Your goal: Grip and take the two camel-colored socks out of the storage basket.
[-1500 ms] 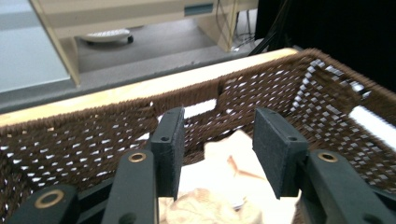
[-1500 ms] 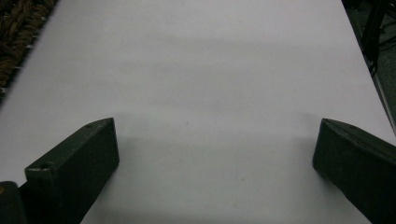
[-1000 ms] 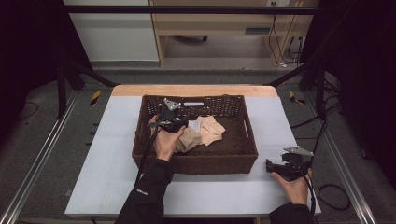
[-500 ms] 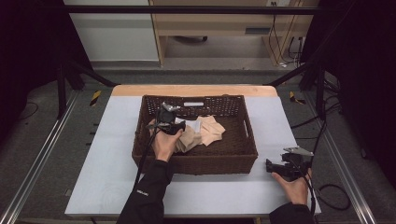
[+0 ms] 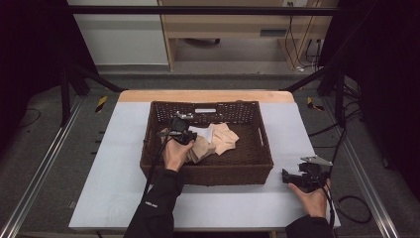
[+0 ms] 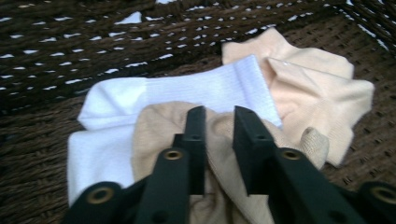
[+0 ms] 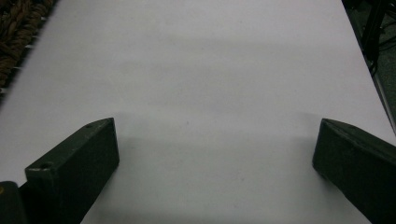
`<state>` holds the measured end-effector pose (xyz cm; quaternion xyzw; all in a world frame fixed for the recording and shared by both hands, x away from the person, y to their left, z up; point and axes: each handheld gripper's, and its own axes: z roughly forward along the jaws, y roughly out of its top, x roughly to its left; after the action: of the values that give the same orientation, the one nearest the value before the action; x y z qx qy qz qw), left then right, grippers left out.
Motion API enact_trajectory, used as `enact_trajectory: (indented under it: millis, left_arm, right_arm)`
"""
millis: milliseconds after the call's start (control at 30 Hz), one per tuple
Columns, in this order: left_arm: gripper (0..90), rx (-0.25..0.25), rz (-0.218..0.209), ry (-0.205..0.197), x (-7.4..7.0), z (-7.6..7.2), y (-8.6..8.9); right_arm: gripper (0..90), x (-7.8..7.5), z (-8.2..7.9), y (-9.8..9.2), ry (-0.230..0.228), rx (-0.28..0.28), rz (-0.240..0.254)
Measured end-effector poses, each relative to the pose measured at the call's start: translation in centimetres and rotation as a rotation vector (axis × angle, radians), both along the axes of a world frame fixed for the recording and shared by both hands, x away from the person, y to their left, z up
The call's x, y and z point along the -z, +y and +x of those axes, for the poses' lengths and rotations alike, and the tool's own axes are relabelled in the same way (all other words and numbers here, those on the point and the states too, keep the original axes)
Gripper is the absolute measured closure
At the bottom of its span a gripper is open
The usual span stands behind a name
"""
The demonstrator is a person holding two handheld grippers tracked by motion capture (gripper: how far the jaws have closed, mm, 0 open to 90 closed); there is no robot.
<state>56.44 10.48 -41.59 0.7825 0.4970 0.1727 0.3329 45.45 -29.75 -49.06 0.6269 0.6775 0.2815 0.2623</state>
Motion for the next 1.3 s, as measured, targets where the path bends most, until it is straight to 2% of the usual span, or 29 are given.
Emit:
enact_trajectory:
  millis: [33,67,200,367,567,633,667,700,733,833,867,933,967,1067,1100,1167,1300]
  left_arm:
    - [79.3,0.004,-0.002,0.001,0.0,0.0,0.0]
    - [83.1,0.024,-0.006,0.006,0.0,-0.1,-0.1]
    - [87.7,0.037,-0.003,0.012,-0.1,-0.1,-0.2]
    - [88.5,0.063,-0.017,-0.025,-0.6,-0.5,-0.3]
    - [88.7,0.091,-0.066,-0.126,-1.6,-1.4,-0.5]
    - [88.8,0.096,-0.121,-0.173,-2.2,-1.9,-0.4]
    - [88.8,0.096,-0.139,-0.191,-2.5,-2.1,-0.3]
    - [88.8,0.096,-0.139,-0.191,-2.5,-2.1,-0.3]
    - [88.8,0.09,-0.18,-0.229,-3.1,-2.5,-0.1]
    - [88.9,0.086,-0.221,-0.309,-4.1,-3.4,0.2]
    - [88.9,0.086,-0.221,-0.309,-4.1,-3.4,0.2]
    - [88.9,0.076,-0.26,-0.357,-5.1,-4.0,0.4]
    - [88.9,0.079,-0.265,-0.396,-5.9,-4.5,0.6]
    - [88.9,0.075,-0.274,-0.443,-7.1,-5.0,1.0]
    - [88.9,0.075,-0.274,-0.443,-7.1,-5.0,1.0]
    - [88.9,0.071,-0.277,-0.474,-7.9,-5.3,1.3]
    - [88.9,0.066,-0.283,-0.493,-8.5,-5.6,1.6]
  right_arm:
    - [0.6,0.0,0.0,0.0,0.0,0.0,0.0]
    - [0.6,0.0,0.0,0.0,0.001,0.0,0.0]
    - [0.6,0.0,0.0,0.0,0.0,0.0,-0.001]
    - [0.7,0.0,0.0,0.0,0.0,0.001,0.0]
    - [0.7,0.0,0.0,0.0,0.001,0.0,0.0]
    - [0.6,0.0,0.0,0.0,0.001,-0.001,0.0]
    - [0.6,0.0,0.0,0.0,0.0,-0.001,-0.001]
    - [0.6,0.0,0.0,0.0,0.0,-0.001,-0.001]
    - [0.6,0.0,0.0,0.0,0.0,-0.001,-0.001]
    - [0.6,0.0,0.0,0.0,0.001,-0.002,0.0]
    - [0.6,0.0,0.0,0.0,0.001,-0.002,0.0]
    - [0.6,0.0,0.0,0.0,0.001,-0.002,0.0]
    - [0.6,0.0,0.0,0.0,0.001,-0.002,0.0]
    - [0.6,0.0,0.0,0.0,0.001,-0.001,0.0]
    - [0.6,0.0,0.0,0.0,0.001,-0.001,0.0]
    - [0.6,0.0,0.0,0.0,0.001,-0.002,0.0]
    - [0.6,0.0,0.0,0.0,0.001,-0.001,0.0]
